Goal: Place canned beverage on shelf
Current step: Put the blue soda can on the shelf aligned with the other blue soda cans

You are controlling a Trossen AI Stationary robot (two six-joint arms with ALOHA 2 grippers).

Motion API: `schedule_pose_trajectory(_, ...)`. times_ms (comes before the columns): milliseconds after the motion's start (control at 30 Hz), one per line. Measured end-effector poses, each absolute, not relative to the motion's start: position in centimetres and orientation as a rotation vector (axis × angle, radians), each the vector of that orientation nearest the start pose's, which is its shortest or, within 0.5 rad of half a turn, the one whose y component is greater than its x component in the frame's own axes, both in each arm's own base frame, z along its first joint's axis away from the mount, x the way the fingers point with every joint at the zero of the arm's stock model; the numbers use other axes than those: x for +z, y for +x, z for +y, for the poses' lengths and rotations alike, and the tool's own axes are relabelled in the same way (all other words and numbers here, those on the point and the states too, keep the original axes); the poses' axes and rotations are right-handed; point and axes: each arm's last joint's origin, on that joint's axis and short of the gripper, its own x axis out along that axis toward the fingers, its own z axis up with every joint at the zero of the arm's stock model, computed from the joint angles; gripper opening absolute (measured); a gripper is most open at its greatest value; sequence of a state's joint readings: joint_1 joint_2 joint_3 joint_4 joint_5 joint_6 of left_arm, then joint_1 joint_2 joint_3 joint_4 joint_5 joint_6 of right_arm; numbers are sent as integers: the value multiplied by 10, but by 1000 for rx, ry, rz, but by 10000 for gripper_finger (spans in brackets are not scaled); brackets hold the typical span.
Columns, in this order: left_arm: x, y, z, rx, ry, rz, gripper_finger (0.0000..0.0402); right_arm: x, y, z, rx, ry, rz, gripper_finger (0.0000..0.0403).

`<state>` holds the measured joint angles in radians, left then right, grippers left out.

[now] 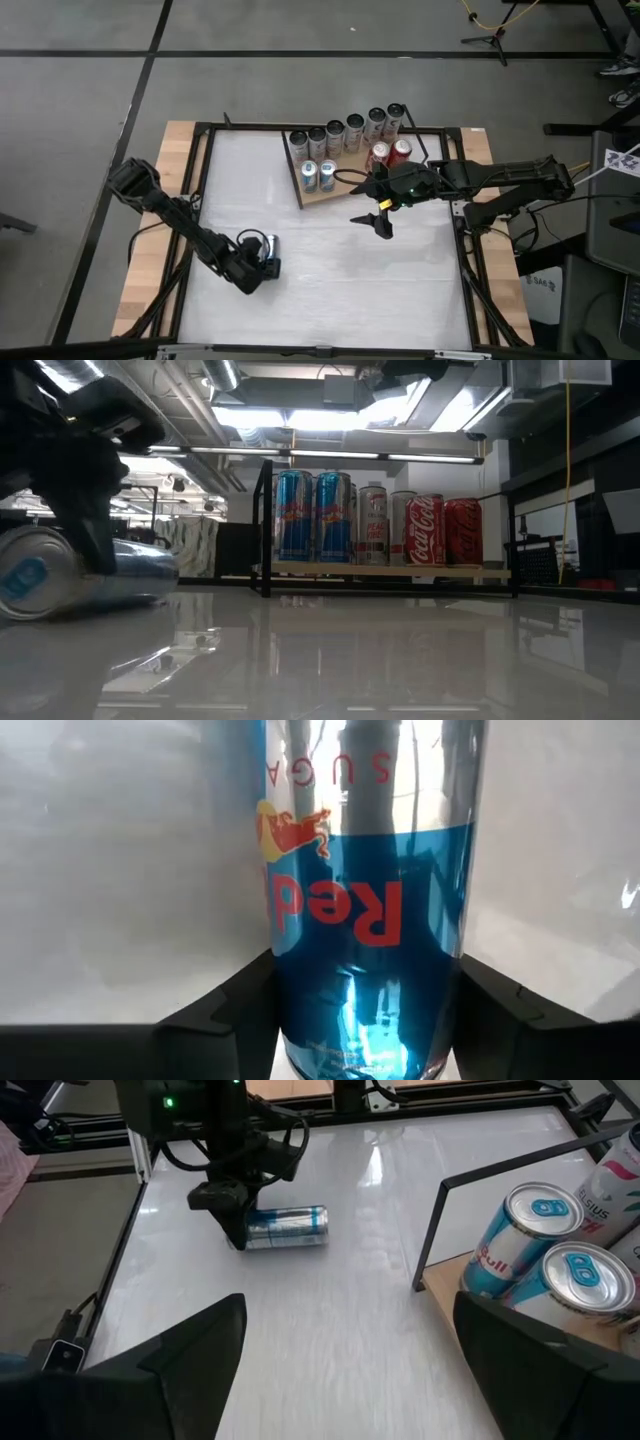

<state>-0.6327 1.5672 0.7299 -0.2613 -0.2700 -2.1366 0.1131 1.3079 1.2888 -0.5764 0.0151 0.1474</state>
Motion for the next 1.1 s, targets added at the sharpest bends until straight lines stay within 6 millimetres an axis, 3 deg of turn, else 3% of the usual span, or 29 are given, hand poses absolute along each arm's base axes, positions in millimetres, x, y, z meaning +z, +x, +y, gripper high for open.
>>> schedule_pose_trajectory(300,182,235,-153,483,-1743,909,213,359,276,31,51,105,601,347)
schedule_pose_trajectory(500,199,240,-147,271,-1930,1285,214,359,276,31,51,105,602,347)
schedule_pose_trajectory(633,201,239,-144,205,-1961,1625,214,359,276,31,50,107,602,347)
schedule_pose_trajectory(733,200,237,-142,201,-1955,1780,214,359,276,31,50,107,602,347)
schedule_pose_trajectory(933,194,229,-136,292,-1909,1977,215,359,276,31,50,108,601,347)
schedule_pose_trajectory(1100,189,226,-128,305,-1859,1989,215,359,276,31,50,108,602,347)
